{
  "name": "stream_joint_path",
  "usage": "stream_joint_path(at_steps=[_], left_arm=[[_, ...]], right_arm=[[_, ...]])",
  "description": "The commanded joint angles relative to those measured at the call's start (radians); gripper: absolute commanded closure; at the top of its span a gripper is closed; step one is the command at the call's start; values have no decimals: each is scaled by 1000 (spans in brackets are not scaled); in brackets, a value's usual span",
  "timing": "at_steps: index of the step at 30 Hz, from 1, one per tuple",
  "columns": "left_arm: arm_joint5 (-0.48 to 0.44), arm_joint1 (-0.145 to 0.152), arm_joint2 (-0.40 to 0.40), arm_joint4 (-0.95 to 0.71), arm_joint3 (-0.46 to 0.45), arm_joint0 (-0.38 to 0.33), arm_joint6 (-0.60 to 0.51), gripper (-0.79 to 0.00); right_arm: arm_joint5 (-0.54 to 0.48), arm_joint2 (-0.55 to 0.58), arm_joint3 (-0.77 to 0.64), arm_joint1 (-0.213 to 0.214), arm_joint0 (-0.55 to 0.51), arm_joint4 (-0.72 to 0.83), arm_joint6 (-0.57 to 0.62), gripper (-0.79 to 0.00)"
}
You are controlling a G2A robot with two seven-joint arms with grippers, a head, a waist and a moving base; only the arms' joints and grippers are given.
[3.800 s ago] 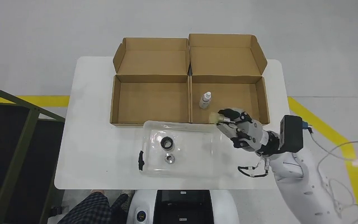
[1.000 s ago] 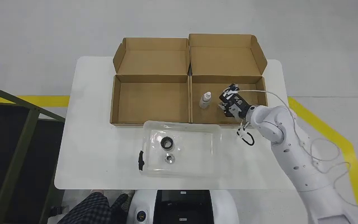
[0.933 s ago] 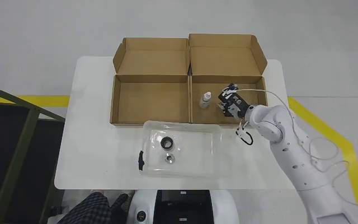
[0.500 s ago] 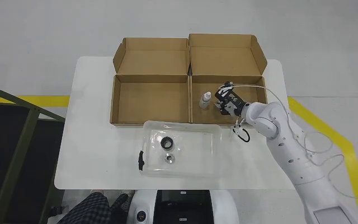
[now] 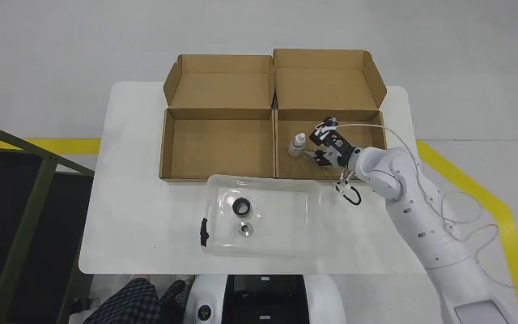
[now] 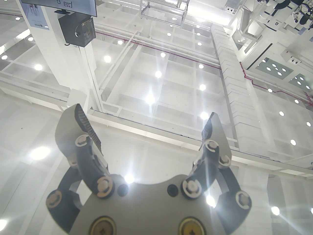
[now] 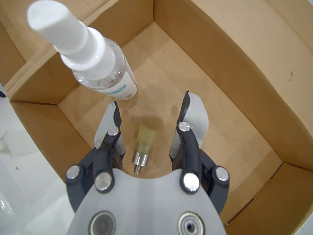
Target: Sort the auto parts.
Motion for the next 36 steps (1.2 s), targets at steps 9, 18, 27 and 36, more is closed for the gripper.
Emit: stream_joint_path(at_steps=[9, 18, 27, 36], left_arm=[[0, 0, 0, 0, 0, 0, 0, -785], [0, 0, 0, 0, 0, 0, 0, -785], [0, 0, 0, 0, 0, 0, 0, -785], [0, 0, 0, 0, 0, 0, 0, -785]], right_arm=[[-26, 108, -191, 30, -128, -27, -25, -440], [-50, 184, -442, 54, -302, -78, -51, -520], [-93, 150, -575, 59, -381, -140, -73, -573], [-131, 28, -590, 49, -359, -195, -88, -594]])
